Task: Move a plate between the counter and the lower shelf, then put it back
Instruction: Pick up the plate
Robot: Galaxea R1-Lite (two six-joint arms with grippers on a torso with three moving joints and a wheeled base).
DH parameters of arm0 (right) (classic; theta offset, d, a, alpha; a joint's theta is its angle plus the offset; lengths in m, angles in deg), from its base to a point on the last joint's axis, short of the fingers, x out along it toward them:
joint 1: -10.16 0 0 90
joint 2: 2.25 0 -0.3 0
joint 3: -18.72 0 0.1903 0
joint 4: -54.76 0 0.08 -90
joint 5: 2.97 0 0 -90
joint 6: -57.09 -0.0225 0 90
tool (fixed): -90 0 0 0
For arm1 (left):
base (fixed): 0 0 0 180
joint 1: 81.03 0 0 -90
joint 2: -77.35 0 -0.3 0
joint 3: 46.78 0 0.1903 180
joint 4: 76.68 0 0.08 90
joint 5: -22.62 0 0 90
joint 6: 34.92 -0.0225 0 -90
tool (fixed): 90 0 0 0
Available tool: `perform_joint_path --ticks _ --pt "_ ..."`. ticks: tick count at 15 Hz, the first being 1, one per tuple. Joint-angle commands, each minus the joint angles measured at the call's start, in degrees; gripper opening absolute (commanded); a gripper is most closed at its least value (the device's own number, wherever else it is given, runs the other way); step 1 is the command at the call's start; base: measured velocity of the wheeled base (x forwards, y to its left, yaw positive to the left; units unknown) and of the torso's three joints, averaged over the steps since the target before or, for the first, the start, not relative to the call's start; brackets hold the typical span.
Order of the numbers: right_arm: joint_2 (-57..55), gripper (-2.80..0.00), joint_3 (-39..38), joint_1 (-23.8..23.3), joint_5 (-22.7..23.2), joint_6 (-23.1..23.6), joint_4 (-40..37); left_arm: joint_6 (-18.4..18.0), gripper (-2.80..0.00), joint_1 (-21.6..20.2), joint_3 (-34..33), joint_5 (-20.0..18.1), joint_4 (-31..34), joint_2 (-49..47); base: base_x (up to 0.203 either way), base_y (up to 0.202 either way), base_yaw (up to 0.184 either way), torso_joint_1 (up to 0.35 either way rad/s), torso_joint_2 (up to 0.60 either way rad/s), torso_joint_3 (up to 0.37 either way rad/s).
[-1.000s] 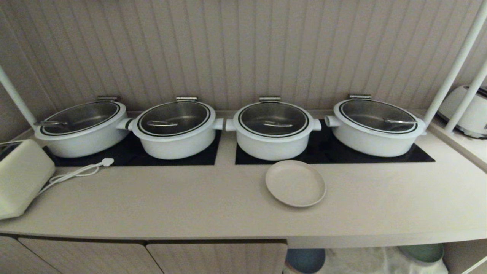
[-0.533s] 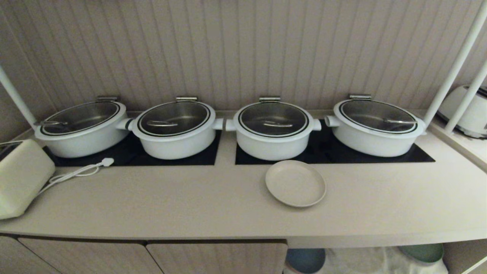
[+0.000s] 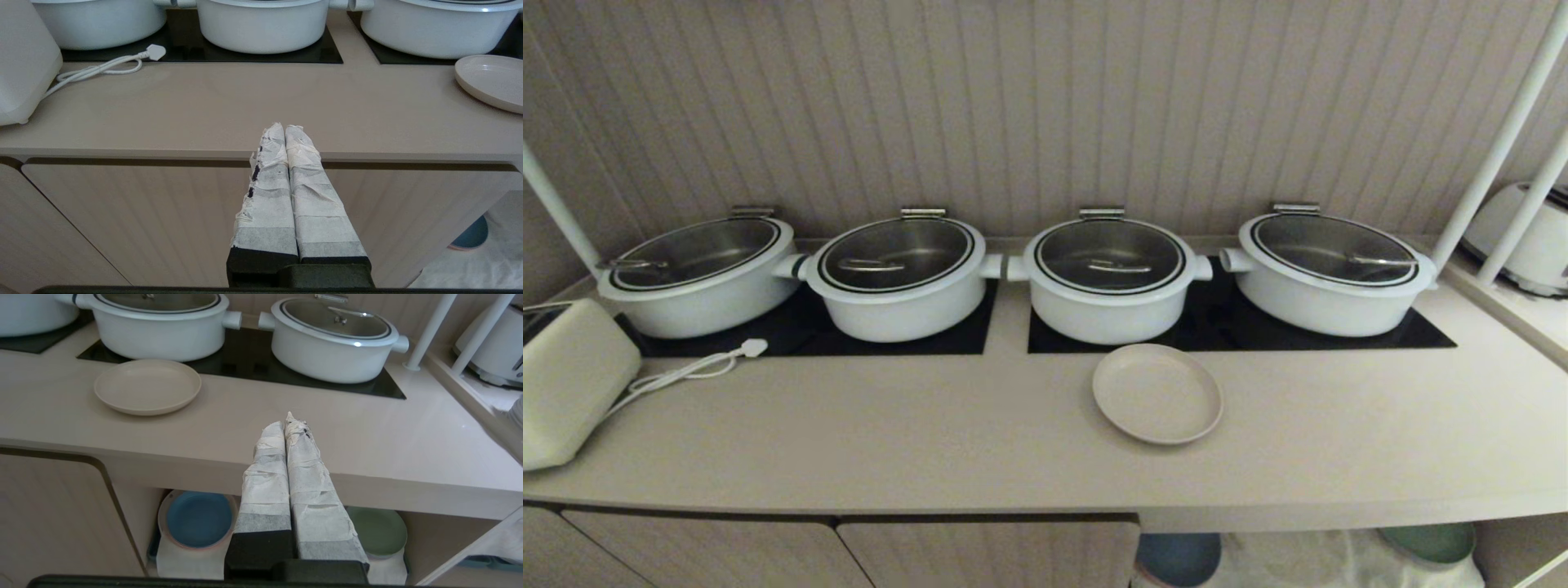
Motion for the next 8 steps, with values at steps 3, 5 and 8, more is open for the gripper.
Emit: perform_joint_path --ticks 3,5,8 --pt "-10.0 -2.80 5.5 0.4 0.9 -0.3 0.1 0.0 -2.80 0.0 0.0 0.0 0.0 0.0 0.000 0.000 0.000 0.000 0.00 0.000" --pt "-18.1 -2.80 8.2 0.9 1.1 -1.3 2.8 0.0 -2.80 0.0 0.0 0.0 0.0 0.0 0.000 0.000 0.000 0.000 0.00 0.000" --pt "-33.4 -2.80 13.2 1.0 1.1 -2.6 9.1 0.0 -2.80 0.0 0.0 0.0 0.0 0.0 0.000 0.000 0.000 0.000 0.00 0.000"
